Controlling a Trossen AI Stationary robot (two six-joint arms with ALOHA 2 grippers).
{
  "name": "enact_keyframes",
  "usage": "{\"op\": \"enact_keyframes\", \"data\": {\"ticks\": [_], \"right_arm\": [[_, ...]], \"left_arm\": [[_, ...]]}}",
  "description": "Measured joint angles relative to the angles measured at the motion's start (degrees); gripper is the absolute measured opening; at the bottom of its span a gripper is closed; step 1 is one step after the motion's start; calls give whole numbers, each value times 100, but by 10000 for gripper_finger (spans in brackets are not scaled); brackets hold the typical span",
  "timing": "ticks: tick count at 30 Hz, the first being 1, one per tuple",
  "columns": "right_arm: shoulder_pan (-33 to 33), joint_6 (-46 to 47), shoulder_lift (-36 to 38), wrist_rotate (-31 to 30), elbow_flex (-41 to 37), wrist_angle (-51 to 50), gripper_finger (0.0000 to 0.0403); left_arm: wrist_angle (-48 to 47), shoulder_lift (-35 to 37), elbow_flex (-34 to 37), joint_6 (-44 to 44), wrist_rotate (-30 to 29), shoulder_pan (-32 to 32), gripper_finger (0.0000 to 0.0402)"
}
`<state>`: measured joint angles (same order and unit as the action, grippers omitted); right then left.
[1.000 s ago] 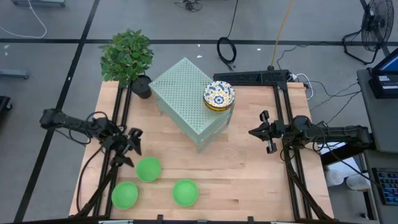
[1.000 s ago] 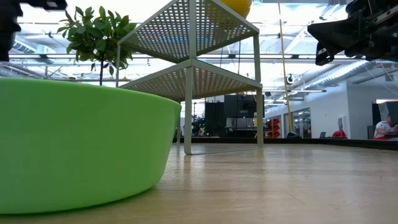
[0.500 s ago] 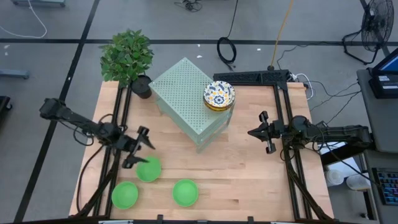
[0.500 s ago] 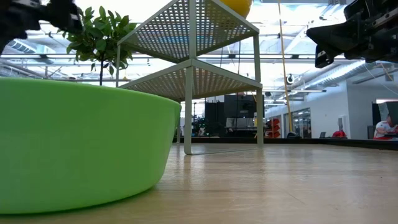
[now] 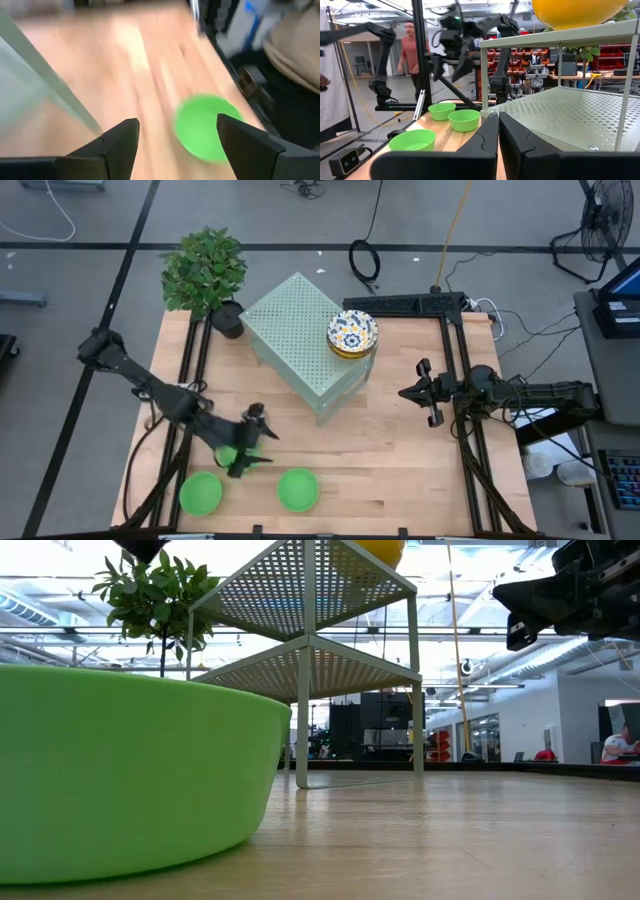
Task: Pick & Place Mini bowls
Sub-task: Put the bottom left green bowl on the shelf
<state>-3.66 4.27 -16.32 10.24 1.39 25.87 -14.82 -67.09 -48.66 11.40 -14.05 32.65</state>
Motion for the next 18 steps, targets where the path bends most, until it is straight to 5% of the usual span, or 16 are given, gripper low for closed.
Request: {"op": "enact_keyframes", "data": {"ticks": [6,12,15,18], "right_arm": [[2,-41,0,-9,0,4,0],[2,-59,0,-2,0,31,0],[2,-105,0,0,0,39,0],[1,-241,0,-2,0,41,0]], "left_arm": [[-1947,-1230,-1586,2389,1311,243,269],[-2756,-1851,-1912,2919,993,845,269],[-3638,-2035,-1906,4200,782,1179,269],[-4477,-2198,-1902,5800,1209,1566,269]]}}
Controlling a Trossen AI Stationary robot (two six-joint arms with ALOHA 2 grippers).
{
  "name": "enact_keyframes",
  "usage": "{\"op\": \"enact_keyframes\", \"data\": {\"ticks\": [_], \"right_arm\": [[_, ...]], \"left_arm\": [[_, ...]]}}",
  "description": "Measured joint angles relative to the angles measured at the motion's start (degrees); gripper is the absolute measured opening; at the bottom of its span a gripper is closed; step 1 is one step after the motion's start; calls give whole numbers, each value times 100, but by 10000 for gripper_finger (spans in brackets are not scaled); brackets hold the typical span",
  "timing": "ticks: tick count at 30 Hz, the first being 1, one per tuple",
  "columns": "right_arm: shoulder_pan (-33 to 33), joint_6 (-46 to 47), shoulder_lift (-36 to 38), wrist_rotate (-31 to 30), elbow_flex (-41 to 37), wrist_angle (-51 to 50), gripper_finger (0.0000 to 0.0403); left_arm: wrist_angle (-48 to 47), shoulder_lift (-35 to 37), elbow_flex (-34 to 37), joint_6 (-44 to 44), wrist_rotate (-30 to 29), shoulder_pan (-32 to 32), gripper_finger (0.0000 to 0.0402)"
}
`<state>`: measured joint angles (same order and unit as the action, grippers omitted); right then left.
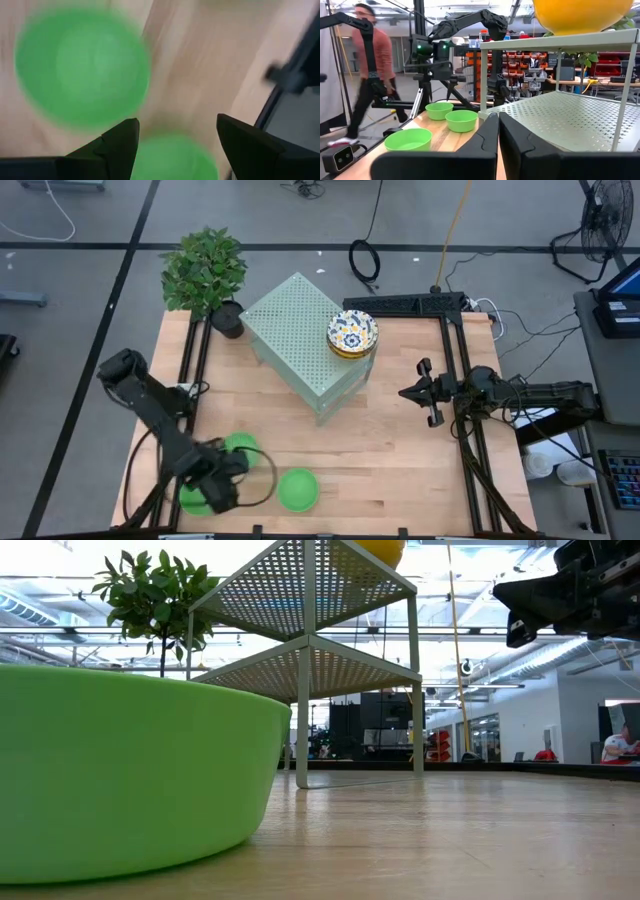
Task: Pick & Place Mini bowls
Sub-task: Put the bottom left green bowl on the shelf
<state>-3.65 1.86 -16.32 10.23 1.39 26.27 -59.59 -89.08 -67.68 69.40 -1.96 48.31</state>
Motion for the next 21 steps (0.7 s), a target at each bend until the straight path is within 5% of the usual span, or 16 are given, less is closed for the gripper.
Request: {"op": "enact_keyframes", "data": {"ticks": [6,11,21], "right_arm": [[1,-102,0,1,0,5,0],[1,-104,0,1,0,6,0],[1,-272,0,-14,0,7,0]], "left_arm": [[-175,-171,0,2769,694,733,269],[187,-437,0,4308,673,1109,269],[403,-886,7,4826,638,1122,269]]}}
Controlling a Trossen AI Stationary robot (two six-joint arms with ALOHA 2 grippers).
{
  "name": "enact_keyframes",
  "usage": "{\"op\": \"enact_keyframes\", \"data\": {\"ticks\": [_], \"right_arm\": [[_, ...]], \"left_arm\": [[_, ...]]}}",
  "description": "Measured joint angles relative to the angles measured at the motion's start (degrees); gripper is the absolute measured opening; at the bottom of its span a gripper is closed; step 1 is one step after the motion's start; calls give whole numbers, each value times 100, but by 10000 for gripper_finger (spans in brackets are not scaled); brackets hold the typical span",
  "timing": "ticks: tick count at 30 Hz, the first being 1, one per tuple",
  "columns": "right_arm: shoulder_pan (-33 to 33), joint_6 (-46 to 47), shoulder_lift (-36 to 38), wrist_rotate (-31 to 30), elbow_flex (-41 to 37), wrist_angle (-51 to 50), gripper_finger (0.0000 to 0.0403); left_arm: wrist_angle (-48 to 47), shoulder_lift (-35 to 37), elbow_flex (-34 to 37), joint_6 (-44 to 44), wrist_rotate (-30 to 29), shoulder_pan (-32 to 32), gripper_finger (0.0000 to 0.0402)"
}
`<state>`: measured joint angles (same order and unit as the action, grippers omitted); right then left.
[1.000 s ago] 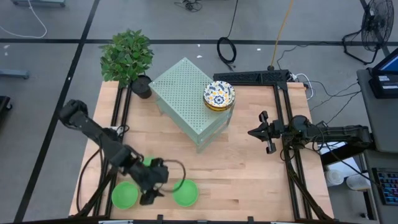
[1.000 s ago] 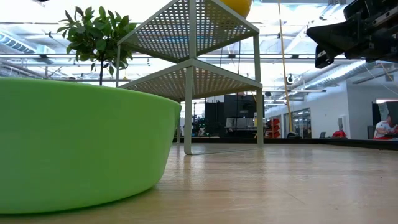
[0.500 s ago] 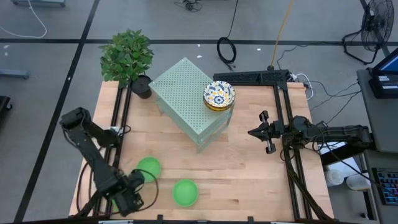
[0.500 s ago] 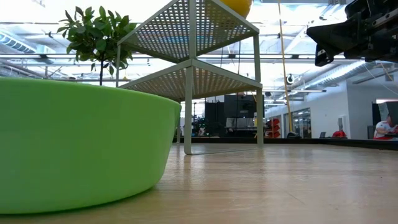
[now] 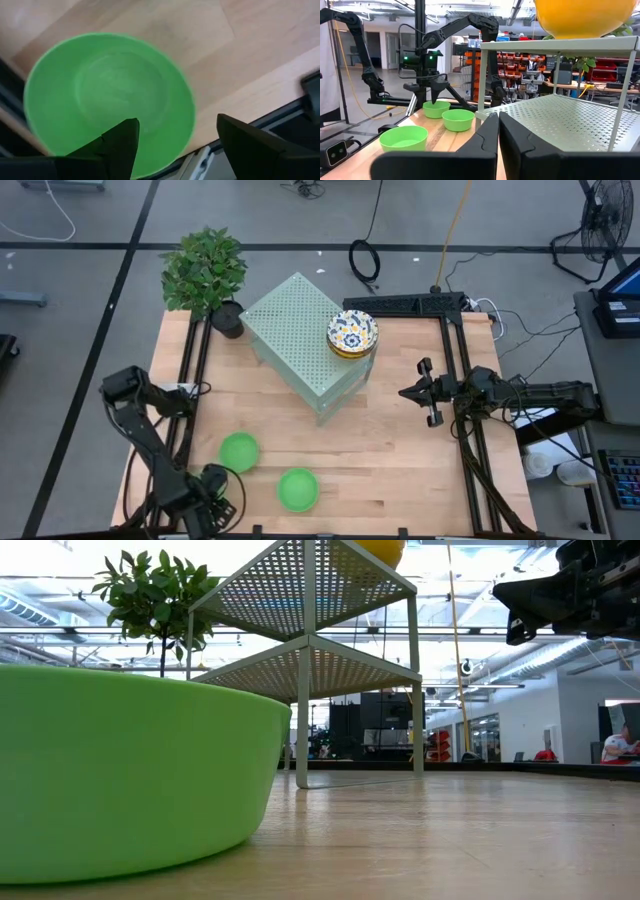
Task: Pick & Place Mini bowls
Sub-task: Put the bottom left green bowl on the shelf
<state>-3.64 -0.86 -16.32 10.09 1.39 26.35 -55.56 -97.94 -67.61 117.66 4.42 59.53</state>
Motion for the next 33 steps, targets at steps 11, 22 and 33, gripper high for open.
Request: {"op": "enact_keyframes", "data": {"ticks": [11,22,33], "right_arm": [[0,13,2,2,0,1,0],[0,15,0,12,0,1,0],[0,24,0,8,0,-2,0]], "left_arm": [[516,-217,4,-212,34,-522,269],[1369,-240,721,-1137,-282,-1163,269],[1971,-238,968,-2568,-1291,-1989,269]]}}
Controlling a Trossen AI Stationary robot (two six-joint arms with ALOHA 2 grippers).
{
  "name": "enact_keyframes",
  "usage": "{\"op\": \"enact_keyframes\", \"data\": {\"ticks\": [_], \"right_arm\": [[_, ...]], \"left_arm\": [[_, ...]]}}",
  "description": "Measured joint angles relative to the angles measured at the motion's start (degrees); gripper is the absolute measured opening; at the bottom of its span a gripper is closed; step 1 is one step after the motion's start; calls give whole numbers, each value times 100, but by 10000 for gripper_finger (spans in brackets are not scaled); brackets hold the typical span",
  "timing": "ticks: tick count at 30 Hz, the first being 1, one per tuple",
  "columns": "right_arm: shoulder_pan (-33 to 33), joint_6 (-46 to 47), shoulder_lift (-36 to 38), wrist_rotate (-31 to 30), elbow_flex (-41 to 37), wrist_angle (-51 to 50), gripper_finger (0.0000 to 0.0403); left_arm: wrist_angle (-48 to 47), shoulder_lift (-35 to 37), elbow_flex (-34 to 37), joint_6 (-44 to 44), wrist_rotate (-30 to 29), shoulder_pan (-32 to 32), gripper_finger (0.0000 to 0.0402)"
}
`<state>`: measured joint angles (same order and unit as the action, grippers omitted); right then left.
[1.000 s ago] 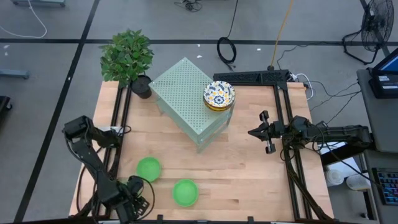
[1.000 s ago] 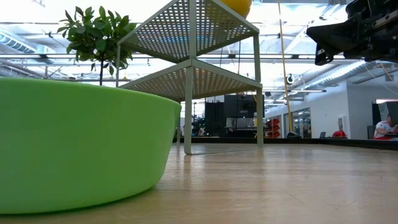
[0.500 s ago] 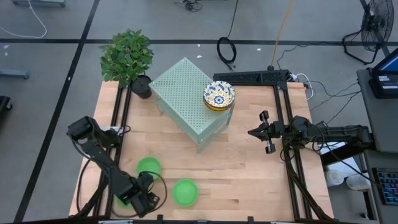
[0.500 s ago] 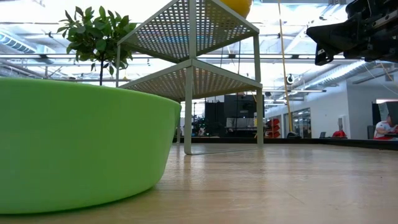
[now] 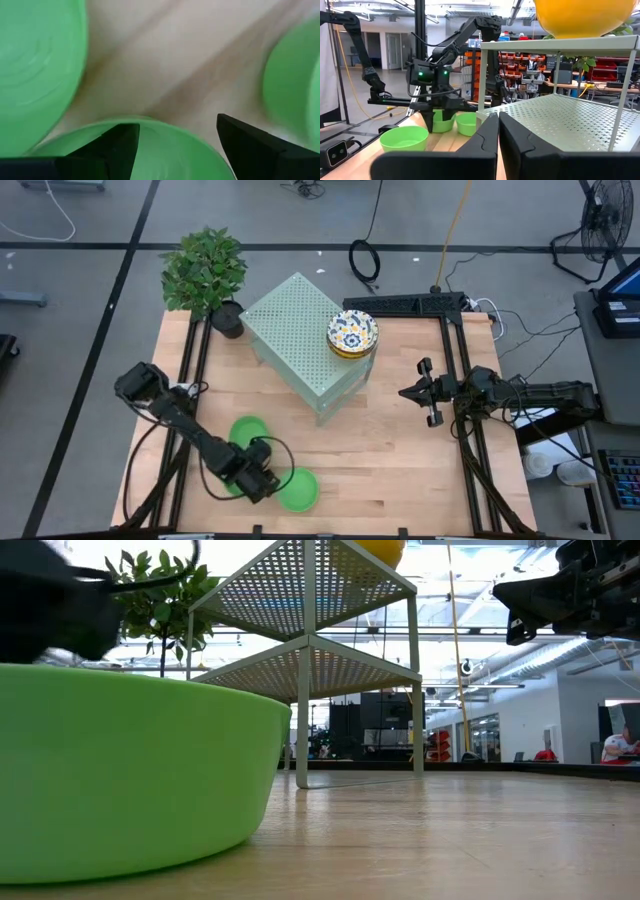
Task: Pick & Place Mini bowls
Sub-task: Put the bottom left green bowl on the shelf
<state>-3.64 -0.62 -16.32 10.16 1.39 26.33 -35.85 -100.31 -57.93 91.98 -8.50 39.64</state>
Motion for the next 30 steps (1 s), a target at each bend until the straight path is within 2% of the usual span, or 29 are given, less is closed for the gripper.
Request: {"op": "enact_keyframes", "data": {"ticks": [5,10,16,19,23,26,30], "right_arm": [[0,97,0,5,0,0,0],[0,166,0,8,0,-2,0],[-1,168,0,8,0,-4,0],[-2,168,0,10,0,-6,0],[0,296,0,10,0,-26,0],[0,317,0,8,0,-94,0],[0,307,-2,-176,0,-201,0]], "left_arm": [[251,0,0,-82,-307,-314,269],[699,1,0,-258,7,-530,269],[765,2,0,-464,226,-758,269],[760,2,0,-1151,481,-797,269],[762,3,0,-1477,964,-854,269],[764,3,0,-1560,1562,-859,269],[767,4,0,-1190,2283,-852,269]]}}
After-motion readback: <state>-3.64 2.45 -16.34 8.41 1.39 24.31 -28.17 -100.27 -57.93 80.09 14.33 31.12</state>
